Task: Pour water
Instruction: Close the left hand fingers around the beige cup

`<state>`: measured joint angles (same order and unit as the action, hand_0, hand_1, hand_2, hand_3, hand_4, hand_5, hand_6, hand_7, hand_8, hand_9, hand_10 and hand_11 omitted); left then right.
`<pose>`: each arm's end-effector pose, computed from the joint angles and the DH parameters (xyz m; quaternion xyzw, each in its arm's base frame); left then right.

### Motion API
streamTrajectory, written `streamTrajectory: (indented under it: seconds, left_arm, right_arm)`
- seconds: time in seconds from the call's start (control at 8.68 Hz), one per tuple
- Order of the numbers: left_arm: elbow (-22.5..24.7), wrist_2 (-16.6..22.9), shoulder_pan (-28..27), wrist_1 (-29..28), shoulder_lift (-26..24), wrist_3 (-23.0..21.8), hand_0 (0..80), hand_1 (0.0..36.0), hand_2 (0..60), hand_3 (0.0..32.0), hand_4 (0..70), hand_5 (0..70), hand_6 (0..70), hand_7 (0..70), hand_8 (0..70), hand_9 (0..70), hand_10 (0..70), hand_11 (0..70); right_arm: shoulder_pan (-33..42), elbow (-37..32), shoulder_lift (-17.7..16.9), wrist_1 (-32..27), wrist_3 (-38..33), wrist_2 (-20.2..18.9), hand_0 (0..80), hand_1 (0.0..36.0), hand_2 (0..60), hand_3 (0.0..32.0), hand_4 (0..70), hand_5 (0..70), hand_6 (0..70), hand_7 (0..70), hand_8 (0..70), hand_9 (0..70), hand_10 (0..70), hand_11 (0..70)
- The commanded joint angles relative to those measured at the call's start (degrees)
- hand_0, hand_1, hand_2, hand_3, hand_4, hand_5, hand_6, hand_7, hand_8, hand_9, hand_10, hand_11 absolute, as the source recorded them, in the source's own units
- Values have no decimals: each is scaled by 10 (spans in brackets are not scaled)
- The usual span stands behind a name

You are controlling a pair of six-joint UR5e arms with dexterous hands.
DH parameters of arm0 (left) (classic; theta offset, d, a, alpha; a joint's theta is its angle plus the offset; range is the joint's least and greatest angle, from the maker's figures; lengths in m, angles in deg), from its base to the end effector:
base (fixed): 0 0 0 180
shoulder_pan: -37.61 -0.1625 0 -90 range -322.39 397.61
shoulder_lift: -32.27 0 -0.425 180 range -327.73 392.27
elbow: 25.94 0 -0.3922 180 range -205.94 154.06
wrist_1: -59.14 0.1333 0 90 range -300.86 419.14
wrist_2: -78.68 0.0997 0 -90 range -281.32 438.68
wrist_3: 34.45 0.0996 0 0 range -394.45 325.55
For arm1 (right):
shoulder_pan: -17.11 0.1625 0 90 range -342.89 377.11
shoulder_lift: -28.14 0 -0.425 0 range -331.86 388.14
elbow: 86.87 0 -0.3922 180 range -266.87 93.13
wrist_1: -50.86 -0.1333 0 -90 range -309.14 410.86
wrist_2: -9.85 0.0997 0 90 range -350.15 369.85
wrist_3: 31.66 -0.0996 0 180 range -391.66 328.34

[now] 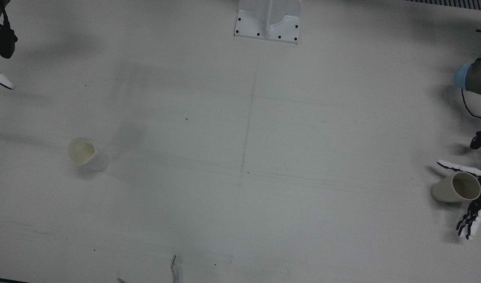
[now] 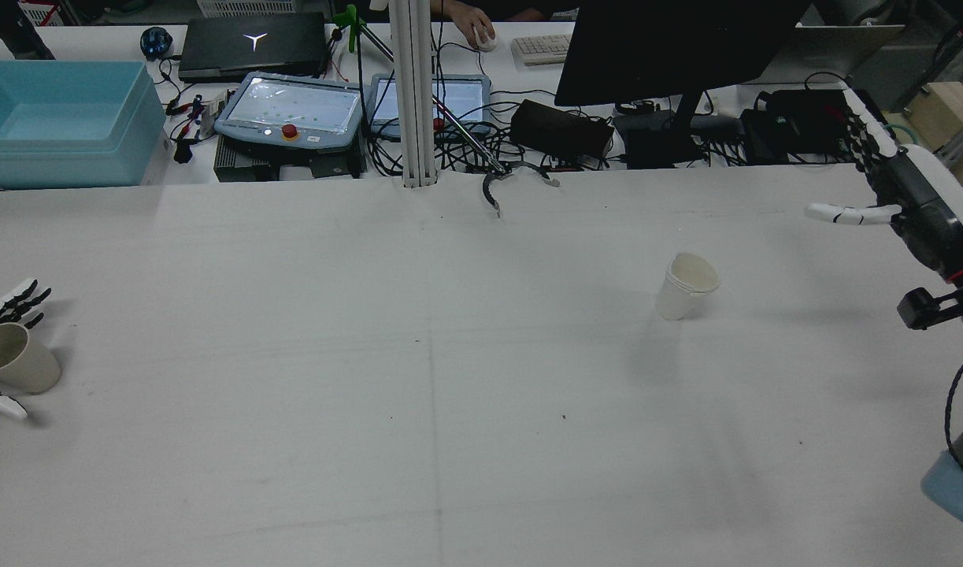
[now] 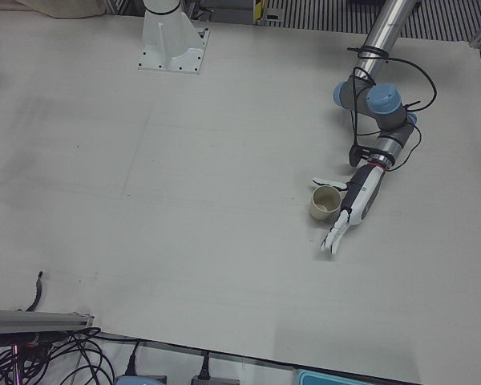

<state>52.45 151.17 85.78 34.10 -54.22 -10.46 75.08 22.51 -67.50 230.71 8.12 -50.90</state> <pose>0.1874 -0.4541 0.7709 -0.0206 0.7627 -0.5971 0.2476 -0.0831 -0.4759 0.5682 0.2068 -0.7496 0.5997 0.1887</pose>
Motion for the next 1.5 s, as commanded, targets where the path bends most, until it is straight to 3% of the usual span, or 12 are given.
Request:
streamTrajectory:
  seconds: [0.0, 0.12, 0.23, 0.35, 0.46, 0.58, 0.69, 0.81, 1.15, 1.38]
  left_arm:
    - [3, 0, -4, 15, -1, -16, 800, 224, 0, 0, 89, 0, 81, 87, 6, 3, 40, 91]
    - [6, 1, -3, 18, 0, -16, 800, 236, 0, 0, 110, 0, 93, 106, 8, 7, 44, 97]
    - [15, 1, -3, 30, -1, -16, 800, 276, 0, 0, 127, 0, 102, 124, 10, 10, 50, 110]
    - [17, 1, -3, 36, -1, -16, 800, 356, 0, 0, 147, 0, 126, 169, 18, 19, 67, 150]
    - [17, 1, -4, 39, 0, -16, 800, 360, 0, 0, 199, 0, 159, 253, 25, 36, 80, 174]
    - [19, 1, -3, 43, 0, -16, 800, 360, 0, 0, 270, 0, 204, 369, 39, 59, 86, 180]
    - [21, 1, -3, 47, 0, -18, 800, 360, 0, 0, 357, 0, 283, 558, 64, 106, 90, 180]
    - [21, -2, -3, 57, 0, -30, 800, 360, 0, 0, 441, 0, 359, 700, 90, 154, 93, 182]
    - [26, -4, -3, 66, 0, -43, 800, 360, 0, 0, 600, 0, 444, 700, 129, 218, 104, 198]
    - [26, -5, -2, 68, 1, -48, 800, 360, 0, 0, 694, 0, 443, 700, 136, 222, 109, 202]
  right_arm:
    - [-1, -3, 0, 0, 1, 1, 471, 172, 155, 134, 0, 46, 23, 0, 11, 5, 0, 0]
    - [-1, -7, 0, 0, 0, 2, 469, 170, 157, 136, 0, 45, 23, 0, 12, 7, 0, 0]
    - [-1, -8, 0, 0, 0, 2, 468, 169, 157, 130, 0, 45, 25, 0, 13, 8, 0, 0]
    - [-1, -8, 0, 0, 0, 2, 467, 164, 145, 130, 0, 43, 23, 0, 9, 2, 0, 0]
    - [-1, -8, 0, 0, 0, 2, 465, 159, 136, 132, 0, 42, 21, 0, 9, 4, 0, 0]
    - [-1, -8, 0, 0, -1, 2, 464, 157, 134, 136, 0, 42, 20, 0, 10, 3, 0, 0]
    - [-1, -8, 0, 0, 0, 2, 465, 158, 138, 136, 0, 42, 20, 0, 8, 1, 0, 0]
    - [-1, -8, 0, 0, -1, 2, 466, 160, 140, 138, 0, 42, 19, 0, 8, 2, 0, 0]
    - [-1, -8, 0, 0, -1, 3, 466, 163, 148, 148, 0, 42, 20, 0, 8, 2, 0, 0]
    - [-1, -8, 0, 0, 0, 3, 466, 163, 149, 152, 0, 42, 20, 0, 7, 1, 0, 0]
